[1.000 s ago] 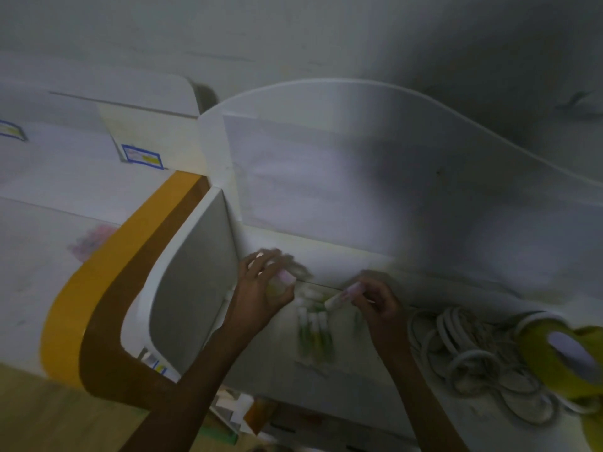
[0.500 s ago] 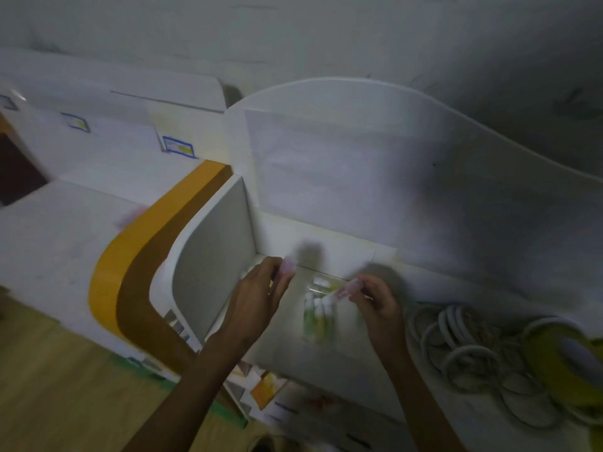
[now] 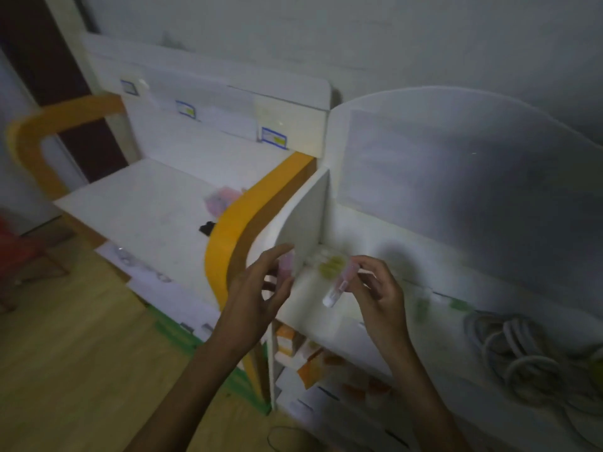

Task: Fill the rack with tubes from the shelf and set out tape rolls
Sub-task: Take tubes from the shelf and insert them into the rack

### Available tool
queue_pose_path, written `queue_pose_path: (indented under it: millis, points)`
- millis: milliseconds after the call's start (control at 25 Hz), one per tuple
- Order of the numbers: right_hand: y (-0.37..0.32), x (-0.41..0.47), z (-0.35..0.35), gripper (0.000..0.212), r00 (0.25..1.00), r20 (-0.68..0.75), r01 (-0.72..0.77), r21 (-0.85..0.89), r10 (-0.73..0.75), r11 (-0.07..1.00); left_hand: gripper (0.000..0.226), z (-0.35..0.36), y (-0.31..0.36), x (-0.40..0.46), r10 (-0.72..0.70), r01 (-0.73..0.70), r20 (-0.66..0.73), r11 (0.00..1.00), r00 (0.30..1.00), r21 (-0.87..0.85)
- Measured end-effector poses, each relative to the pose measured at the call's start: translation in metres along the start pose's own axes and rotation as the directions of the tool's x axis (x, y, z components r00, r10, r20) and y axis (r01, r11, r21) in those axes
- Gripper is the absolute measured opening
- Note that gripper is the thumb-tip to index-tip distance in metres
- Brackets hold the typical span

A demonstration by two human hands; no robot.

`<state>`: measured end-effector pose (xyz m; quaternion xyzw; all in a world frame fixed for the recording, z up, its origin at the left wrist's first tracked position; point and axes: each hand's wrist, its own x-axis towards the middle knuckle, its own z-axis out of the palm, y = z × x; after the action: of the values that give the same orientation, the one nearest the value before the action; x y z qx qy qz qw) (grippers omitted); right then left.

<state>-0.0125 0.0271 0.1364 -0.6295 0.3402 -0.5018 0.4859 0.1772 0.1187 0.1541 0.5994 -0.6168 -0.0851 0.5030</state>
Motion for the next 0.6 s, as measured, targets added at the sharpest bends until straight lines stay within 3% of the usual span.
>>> queue_pose_path:
  millis: [280, 480, 600]
  points:
    - [-0.043, -0.043, 0.148, 0.031, 0.991, 0.082, 0.105, 0.026, -0.107, 0.994, 0.047, -0.143, -0.047, -0.054, -0.027, 0.025, -0.088, 0.999, 0.996, -0.026]
    - [-0.034, -0.055, 0.244, 0.034, 0.979, 0.186, 0.077, 0.015, -0.079, 0.997, 0.041, -0.213, -0.1, -0.077, -0.099, 0.096, -0.123, 0.995, 0.987, -0.029]
    - [-0.026, -0.049, 0.285, 0.03, 0.983, 0.177, 0.061, -0.036, -0.053, 0.998, 0.037, -0.238, -0.128, -0.073, -0.131, 0.124, -0.133, 0.99, 0.982, -0.064]
